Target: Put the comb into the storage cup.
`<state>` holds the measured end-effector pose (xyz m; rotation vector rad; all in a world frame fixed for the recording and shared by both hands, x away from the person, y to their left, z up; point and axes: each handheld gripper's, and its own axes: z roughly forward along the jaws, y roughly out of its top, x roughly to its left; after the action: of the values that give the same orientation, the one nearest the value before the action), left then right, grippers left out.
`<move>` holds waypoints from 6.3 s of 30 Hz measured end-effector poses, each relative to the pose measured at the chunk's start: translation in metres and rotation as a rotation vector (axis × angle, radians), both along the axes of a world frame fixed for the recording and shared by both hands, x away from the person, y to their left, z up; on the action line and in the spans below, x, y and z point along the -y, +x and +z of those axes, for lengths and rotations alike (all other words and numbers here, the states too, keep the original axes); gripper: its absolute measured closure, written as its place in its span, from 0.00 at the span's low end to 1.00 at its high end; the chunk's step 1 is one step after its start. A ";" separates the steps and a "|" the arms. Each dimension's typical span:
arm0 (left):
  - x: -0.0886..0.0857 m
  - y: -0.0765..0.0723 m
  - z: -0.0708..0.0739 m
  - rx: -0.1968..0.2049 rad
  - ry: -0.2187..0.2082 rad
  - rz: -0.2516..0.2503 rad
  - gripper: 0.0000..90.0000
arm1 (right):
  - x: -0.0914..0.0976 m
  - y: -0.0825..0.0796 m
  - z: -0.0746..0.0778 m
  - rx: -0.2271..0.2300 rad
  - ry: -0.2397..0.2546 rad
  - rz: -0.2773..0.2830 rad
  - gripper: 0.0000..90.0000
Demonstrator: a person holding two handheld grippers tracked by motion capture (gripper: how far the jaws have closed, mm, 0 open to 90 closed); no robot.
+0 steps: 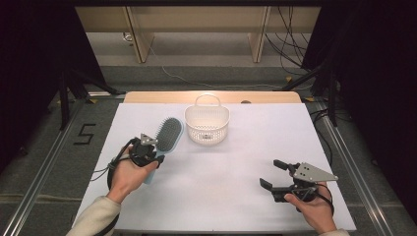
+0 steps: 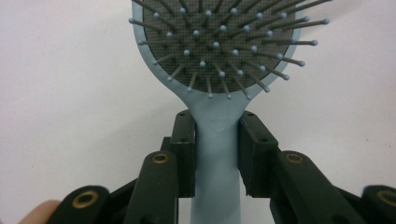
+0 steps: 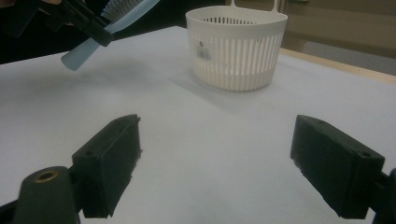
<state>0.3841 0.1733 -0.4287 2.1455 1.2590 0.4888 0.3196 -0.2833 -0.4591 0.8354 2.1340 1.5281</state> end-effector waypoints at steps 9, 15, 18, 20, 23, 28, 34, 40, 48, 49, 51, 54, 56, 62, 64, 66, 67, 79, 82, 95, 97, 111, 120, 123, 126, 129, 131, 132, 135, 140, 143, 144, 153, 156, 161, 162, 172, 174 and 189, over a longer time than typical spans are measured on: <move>-0.001 0.000 0.001 0.021 -0.010 0.004 0.78 | 0.000 0.000 0.000 0.000 -0.001 -0.001 0.18; -0.002 0.000 0.002 0.040 -0.019 0.009 0.78 | 0.000 0.000 0.000 -0.001 -0.002 -0.001 0.18; -0.002 0.000 0.002 0.046 -0.021 0.010 0.78 | 0.000 0.000 0.000 0.000 -0.001 0.000 0.18; -0.002 0.000 0.002 0.051 -0.025 0.012 0.78 | 0.000 0.000 0.000 0.000 -0.001 0.000 0.18; -0.002 0.000 0.003 0.061 -0.031 0.015 0.78 | 0.000 0.000 0.000 -0.001 -0.001 -0.001 0.18; -0.004 0.000 0.003 0.075 -0.035 0.017 0.78 | 0.000 0.000 0.000 -0.001 -0.003 -0.001 0.18; -0.004 0.000 0.004 0.083 -0.043 0.018 0.78 | 0.000 0.000 0.000 -0.002 -0.001 -0.002 0.18; -0.004 0.000 0.004 0.093 -0.057 0.023 0.78 | 0.000 0.000 0.000 -0.003 -0.002 -0.003 0.18; -0.003 -0.001 0.006 0.105 -0.064 0.025 0.78 | 0.000 0.000 0.000 -0.003 -0.002 -0.003 0.18; -0.003 -0.001 0.006 0.108 -0.065 0.026 0.78 | 0.000 0.000 0.000 -0.003 -0.002 -0.003 0.18; -0.003 -0.001 0.006 0.110 -0.067 0.026 0.78 | 0.000 0.000 0.000 -0.003 -0.002 -0.003 0.18; -0.003 -0.001 0.006 0.117 -0.070 0.027 0.78 | 0.000 0.000 0.000 -0.003 -0.002 -0.003 0.19; -0.003 -0.001 0.006 0.119 -0.073 0.027 0.78 | 0.000 0.000 0.000 -0.004 -0.002 -0.003 0.18; -0.003 -0.001 0.007 0.134 -0.079 0.032 0.78 | 0.000 0.000 0.000 -0.003 -0.003 -0.003 0.18; -0.003 -0.001 0.008 0.136 -0.080 0.032 0.78 | 0.000 0.000 0.000 -0.003 -0.002 -0.003 0.18; -0.003 -0.001 0.008 0.140 -0.085 0.035 0.78 | 0.000 0.000 0.000 -0.003 -0.002 -0.003 0.18; -0.003 -0.001 0.008 0.139 -0.086 0.035 0.78 | 0.000 0.000 0.000 -0.003 -0.002 -0.003 0.18; -0.004 -0.001 0.009 0.167 -0.105 0.038 0.78 | 0.000 0.000 0.000 -0.003 -0.002 -0.003 0.18; -0.004 -0.001 0.010 0.172 -0.107 0.037 0.78 | 0.000 0.000 0.000 -0.003 -0.002 -0.002 0.18; -0.004 -0.001 0.010 0.192 -0.117 0.033 0.78 | 0.000 0.000 0.000 -0.002 -0.002 -0.003 0.18; -0.004 -0.001 0.011 0.197 -0.118 0.034 0.78 | 0.000 0.000 0.000 -0.002 -0.003 -0.003 0.18; -0.003 -0.001 0.012 0.215 -0.120 0.032 0.78 | 0.000 0.000 0.000 -0.001 -0.004 -0.002 0.18; -0.003 -0.001 0.013 0.229 -0.123 0.033 0.78 | 0.000 0.000 0.000 -0.001 -0.004 -0.002 0.18; -0.003 -0.001 0.013 0.232 -0.126 0.033 0.78 | 0.000 0.000 0.000 -0.002 -0.004 -0.003 0.18; -0.003 -0.001 0.013 0.238 -0.127 0.032 0.78 | 0.000 0.000 0.000 -0.001 -0.004 -0.002 0.18; -0.003 -0.001 0.013 0.243 -0.128 0.032 0.78 | 0.000 0.000 0.000 -0.002 -0.004 -0.002 0.18; -0.003 -0.001 0.013 0.247 -0.128 0.032 0.78 | 0.000 0.000 0.000 -0.002 -0.004 -0.003 0.18; -0.003 -0.001 0.014 0.248 -0.128 0.032 0.78 | 0.000 0.000 0.000 -0.002 -0.003 -0.003 0.18; -0.003 -0.001 0.014 0.252 -0.129 0.031 0.78 | 0.000 0.000 0.000 -0.002 -0.004 -0.003 0.18; -0.002 -0.001 0.014 0.259 -0.132 0.029 0.78 | 0.000 0.000 0.000 -0.001 -0.003 -0.003 0.18; -0.002 0.000 0.015 0.262 -0.135 0.029 0.78 | 0.000 0.000 -0.001 -0.002 -0.003 -0.003 0.18; -0.003 0.000 0.015 0.263 -0.136 0.028 0.78 | 0.000 0.000 0.000 -0.002 -0.003 -0.003 0.18; -0.002 0.000 0.015 0.275 -0.141 0.027 0.78 | 0.000 0.000 -0.001 -0.003 -0.004 -0.003 0.18; -0.002 0.001 0.016 0.279 -0.138 0.023 0.78 | 0.000 0.000 -0.001 -0.002 -0.003 -0.003 0.18; -0.001 0.001 0.016 0.285 -0.142 0.023 0.78 | 0.000 0.001 -0.001 -0.003 -0.001 -0.003 0.18; -0.001 0.001 0.016 0.285 -0.142 0.024 0.78 | 0.000 0.000 -0.001 -0.003 -0.001 -0.003 0.18; -0.001 0.002 0.017 0.292 -0.148 0.026 0.78 | 0.000 0.001 -0.001 -0.003 -0.002 -0.004 0.18; -0.001 0.002 0.018 0.296 -0.150 0.027 0.78 | 0.000 0.000 -0.001 -0.003 0.000 -0.004 0.18; -0.002 0.003 0.021 0.309 -0.157 0.030 0.78 | 0.000 0.001 -0.001 -0.003 0.001 -0.004 0.18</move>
<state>0.3873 0.1752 -0.4080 1.8406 1.1177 0.6822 0.3201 -0.2832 -0.4600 0.8424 2.1321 1.5266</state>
